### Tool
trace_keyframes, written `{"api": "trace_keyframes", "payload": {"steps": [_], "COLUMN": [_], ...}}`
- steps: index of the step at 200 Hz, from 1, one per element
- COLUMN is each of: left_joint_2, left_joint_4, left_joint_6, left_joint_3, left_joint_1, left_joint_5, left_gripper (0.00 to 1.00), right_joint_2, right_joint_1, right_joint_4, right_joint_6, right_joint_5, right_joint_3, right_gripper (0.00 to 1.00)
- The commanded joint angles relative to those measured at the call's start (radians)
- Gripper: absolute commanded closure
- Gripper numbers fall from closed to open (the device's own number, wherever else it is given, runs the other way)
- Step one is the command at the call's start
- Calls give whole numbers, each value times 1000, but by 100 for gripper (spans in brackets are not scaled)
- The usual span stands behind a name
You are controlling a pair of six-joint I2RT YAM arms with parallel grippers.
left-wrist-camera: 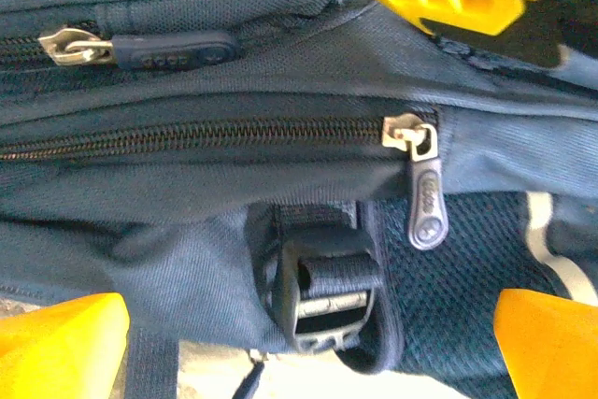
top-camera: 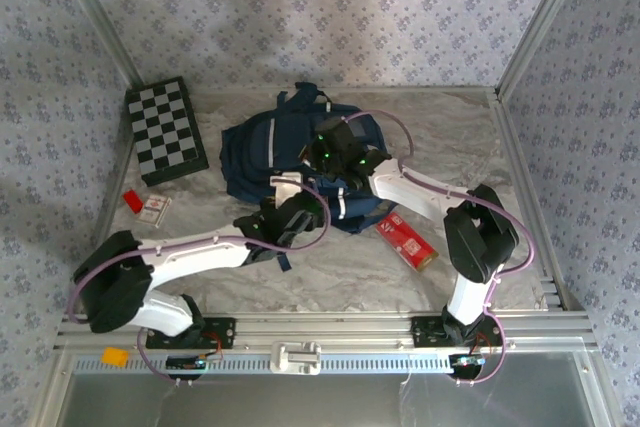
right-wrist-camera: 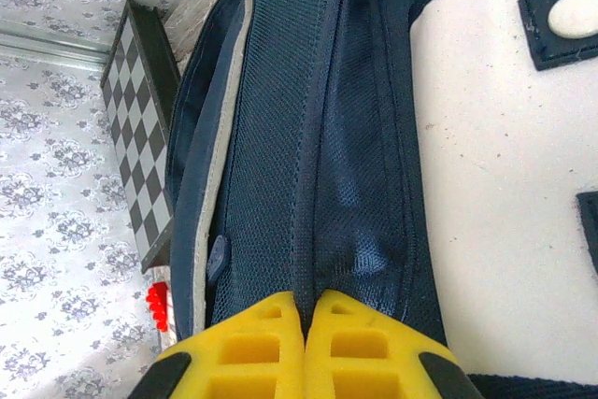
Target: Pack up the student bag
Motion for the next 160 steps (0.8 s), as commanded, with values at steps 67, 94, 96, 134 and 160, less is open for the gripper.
{"api": "trace_keyframes", "payload": {"steps": [67,94,96,134,160], "left_joint_2": [103,19,11,-77,-133], "left_joint_4": [59,62,64,82,181], "left_joint_6": [-56,-53,-50,42,181], "left_joint_3": [67,5,-2,-74,-142], "left_joint_1": [74,98,100,134,136], "left_joint_5": [-149,-138,-135,-51,75], "left_gripper": [7,26,27,41,43], "right_joint_2": [4,8,9,27,32], "right_joint_1": [-2,-6,-6,-1,0], "right_joint_4": [150,156,157,166,155], "right_joint_6": [26,16,17,21,16], "right_joint_5": [-34,-36,-36,-47,-41], "right_joint_3": [5,-1,-1,8,21], "right_gripper": [100,100,100,100,100]}}
